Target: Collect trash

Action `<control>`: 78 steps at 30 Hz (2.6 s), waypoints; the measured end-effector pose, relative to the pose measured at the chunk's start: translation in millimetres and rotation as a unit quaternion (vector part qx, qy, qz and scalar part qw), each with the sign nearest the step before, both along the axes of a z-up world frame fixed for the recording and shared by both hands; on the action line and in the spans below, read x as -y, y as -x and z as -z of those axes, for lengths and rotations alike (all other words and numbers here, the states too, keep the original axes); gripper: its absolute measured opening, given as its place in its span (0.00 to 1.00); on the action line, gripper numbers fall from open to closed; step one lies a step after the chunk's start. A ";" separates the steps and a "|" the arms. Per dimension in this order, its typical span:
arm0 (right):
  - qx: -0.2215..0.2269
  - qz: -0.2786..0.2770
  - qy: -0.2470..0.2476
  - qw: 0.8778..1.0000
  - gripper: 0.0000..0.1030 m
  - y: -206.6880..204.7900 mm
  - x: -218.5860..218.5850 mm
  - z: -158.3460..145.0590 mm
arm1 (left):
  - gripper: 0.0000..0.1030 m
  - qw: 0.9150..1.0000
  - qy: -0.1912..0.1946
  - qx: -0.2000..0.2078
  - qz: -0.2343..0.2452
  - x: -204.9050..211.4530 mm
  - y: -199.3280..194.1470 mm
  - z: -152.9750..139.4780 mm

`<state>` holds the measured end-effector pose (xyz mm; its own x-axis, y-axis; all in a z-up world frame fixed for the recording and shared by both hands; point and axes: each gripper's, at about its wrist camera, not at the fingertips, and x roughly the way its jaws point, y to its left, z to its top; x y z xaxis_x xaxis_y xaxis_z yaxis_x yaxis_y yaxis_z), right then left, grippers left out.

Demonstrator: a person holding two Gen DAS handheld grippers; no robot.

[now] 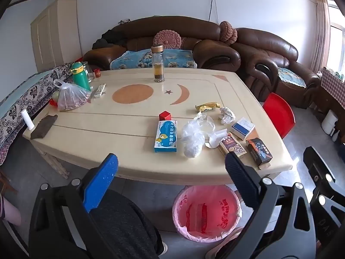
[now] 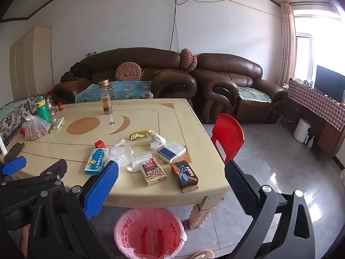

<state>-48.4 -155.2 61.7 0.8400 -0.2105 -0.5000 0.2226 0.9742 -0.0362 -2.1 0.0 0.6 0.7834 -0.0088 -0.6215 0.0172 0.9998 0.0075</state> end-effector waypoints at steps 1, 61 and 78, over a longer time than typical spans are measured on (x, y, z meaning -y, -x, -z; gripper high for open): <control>0.000 0.000 -0.001 1.000 0.94 -0.5 -1.9 0.0 | 0.94 1.000 0.001 0.001 0.002 0.0 1.3 -0.5; -0.003 -0.008 -0.011 1.000 0.94 -3.6 -6.9 -5.0 | 0.94 1.000 -0.018 0.010 -0.018 -7.1 2.1 -5.7; -0.002 -0.008 -0.011 1.000 0.94 -2.2 -6.4 -7.7 | 0.94 1.000 -0.020 0.011 -0.021 -8.4 3.6 -5.0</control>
